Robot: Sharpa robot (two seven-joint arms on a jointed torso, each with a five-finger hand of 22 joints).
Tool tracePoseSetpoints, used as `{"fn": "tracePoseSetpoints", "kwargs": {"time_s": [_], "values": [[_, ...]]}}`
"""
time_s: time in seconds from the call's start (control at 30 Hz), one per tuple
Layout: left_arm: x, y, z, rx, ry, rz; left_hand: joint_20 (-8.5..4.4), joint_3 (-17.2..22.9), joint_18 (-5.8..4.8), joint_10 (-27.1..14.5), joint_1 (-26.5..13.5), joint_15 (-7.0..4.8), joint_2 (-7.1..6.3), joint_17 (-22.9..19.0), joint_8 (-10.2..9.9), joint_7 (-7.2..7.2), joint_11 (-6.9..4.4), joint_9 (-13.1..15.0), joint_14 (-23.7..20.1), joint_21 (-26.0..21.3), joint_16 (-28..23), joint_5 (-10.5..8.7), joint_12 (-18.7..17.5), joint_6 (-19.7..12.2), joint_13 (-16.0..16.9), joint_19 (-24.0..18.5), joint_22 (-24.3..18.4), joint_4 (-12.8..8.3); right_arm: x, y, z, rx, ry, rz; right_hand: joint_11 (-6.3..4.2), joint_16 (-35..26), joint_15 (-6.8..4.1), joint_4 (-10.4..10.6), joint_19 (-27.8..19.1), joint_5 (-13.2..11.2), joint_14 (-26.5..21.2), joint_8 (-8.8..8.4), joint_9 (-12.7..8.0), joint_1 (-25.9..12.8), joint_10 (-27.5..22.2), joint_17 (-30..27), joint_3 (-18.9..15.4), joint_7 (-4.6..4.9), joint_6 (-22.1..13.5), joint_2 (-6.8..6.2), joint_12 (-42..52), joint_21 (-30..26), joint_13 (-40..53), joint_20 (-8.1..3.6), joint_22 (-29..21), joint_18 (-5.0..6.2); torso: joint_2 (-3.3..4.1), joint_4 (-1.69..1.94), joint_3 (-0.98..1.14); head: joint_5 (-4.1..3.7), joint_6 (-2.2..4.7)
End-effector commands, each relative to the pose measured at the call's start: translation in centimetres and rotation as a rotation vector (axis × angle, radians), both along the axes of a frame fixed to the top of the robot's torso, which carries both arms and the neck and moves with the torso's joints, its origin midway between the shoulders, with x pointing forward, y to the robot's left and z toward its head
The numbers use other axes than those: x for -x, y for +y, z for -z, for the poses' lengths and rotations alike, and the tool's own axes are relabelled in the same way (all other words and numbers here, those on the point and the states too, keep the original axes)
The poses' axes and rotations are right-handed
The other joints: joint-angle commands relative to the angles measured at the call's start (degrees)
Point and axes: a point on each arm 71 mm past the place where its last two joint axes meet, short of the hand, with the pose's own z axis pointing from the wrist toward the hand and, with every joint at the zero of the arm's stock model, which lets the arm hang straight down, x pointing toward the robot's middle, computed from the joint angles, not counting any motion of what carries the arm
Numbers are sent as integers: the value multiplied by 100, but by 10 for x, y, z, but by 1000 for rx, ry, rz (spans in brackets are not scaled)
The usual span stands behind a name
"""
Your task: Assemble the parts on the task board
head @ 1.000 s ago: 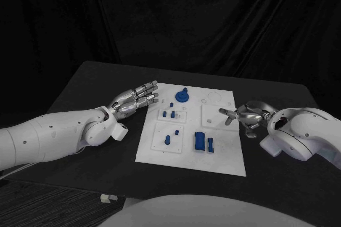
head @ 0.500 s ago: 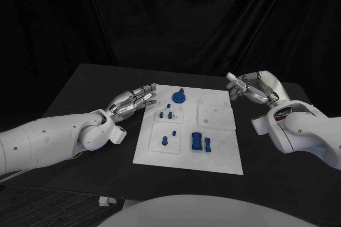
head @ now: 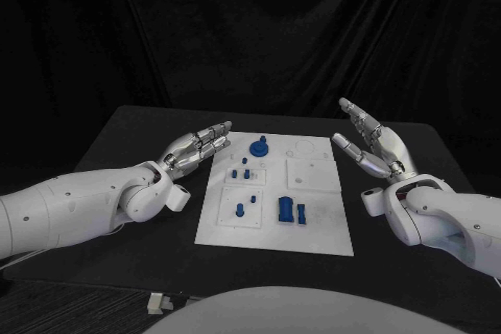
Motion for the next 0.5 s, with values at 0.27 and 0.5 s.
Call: {"fn": "tracePoseSetpoints", "kwargs": {"time_s": [0.27, 0.5], "values": [[2, -1, -20, 104, -284, -8, -154, -311, -173, -19, -147, -160, -59, -60, 59, -89, -157, 59, 46, -115, -117, -79, -35, -15, 51, -61, -105, 31, 7, 8, 14, -84, 29, -114, -175, -131, 4, 36, -19, -82, -74, -77, -182, -121, -480, -84, 23, -96, -296, -345, 0, -142, -222, -121, -60, 271, -6, -42, 64, -6, -1], [2, -1, -20, 104, -290, -5, -154, -310, -177, -22, -147, -158, -56, -60, 58, -92, -158, 58, 46, -115, -119, -77, -45, -18, 49, -61, -105, 31, 8, 8, 19, -84, 37, -114, -173, -131, 5, 49, -19, -27, -74, -72, -222, -39, -543, -84, -296, -38, -255, -762, 122, -142, -266, -124, -60, 264, -7, -38, 65, -29, -1]]}}
